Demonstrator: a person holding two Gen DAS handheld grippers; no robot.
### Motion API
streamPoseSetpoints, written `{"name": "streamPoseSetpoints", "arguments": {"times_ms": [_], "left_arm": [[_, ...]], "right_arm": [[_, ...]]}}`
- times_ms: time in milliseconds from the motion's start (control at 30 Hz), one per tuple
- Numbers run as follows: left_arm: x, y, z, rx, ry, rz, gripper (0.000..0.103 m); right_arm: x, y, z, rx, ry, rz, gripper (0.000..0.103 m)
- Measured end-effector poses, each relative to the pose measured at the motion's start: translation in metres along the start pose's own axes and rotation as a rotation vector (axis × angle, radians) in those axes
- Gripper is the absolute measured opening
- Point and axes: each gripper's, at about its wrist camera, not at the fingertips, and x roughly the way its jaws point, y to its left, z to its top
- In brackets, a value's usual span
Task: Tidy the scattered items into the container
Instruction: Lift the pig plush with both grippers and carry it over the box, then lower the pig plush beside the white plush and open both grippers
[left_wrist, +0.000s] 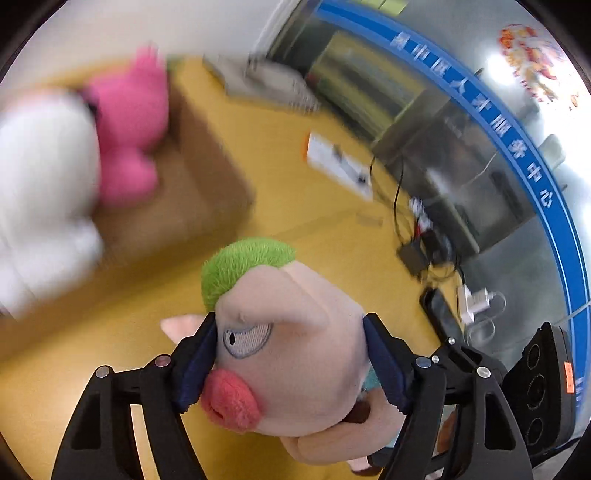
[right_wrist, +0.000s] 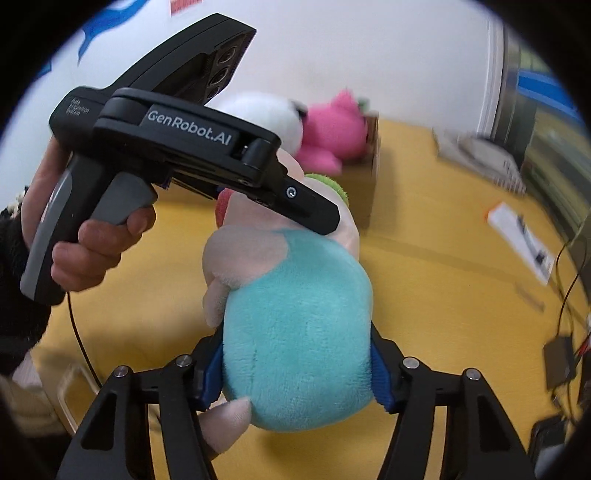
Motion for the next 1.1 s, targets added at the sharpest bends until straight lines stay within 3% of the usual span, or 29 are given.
{"name": "streamPoseSetpoints", "arguments": {"times_ms": [167,333,500,600,700,767,867,933,1033,1100], "left_arm": [[-0.029,0.0,0.083,0.128,-0.123,0.114,0.08],[0.0,0.041,0.141,0.142,-0.091,0.184,0.08],[0.07,0.094,0.148,0.064,0.046,0.214,0.08],[0.083,0.109,0.145,0.05,0.048,0.146,0.081],[0.082,0.106,0.149,0.071,0.054,0.155,0.081],[0.084,0.108,0.156,0.062,0.058,0.151,0.081],[0.094,0.11,0.156,0.069,0.08,0.159,0.081],[0.1,0.107,0.153,0.092,0.092,0.188,0.082],[0.111,0.102,0.147,0.127,0.131,0.249,0.083],[0.112,0.1,0.144,0.137,0.134,0.269,0.083]], "right_arm": [[0.001,-0.012,0.075,0.009,-0.156,-0.024,0.063],[0.059,-0.035,0.133,0.07,-0.194,-0.026,0.063],[0.125,-0.051,0.133,0.173,-0.112,-0.019,0.069],[0.136,-0.054,0.136,0.208,-0.072,-0.035,0.081],[0.133,-0.053,0.138,0.162,-0.027,-0.029,0.081],[0.115,-0.056,0.138,0.153,-0.032,-0.005,0.076],[0.094,-0.054,0.138,0.129,-0.062,-0.006,0.046],[0.102,-0.048,0.136,0.09,-0.006,0.012,0.028],[0.132,-0.038,0.126,0.062,0.098,-0.013,0.025],[0.145,-0.033,0.12,0.065,0.11,-0.029,0.024]]}}
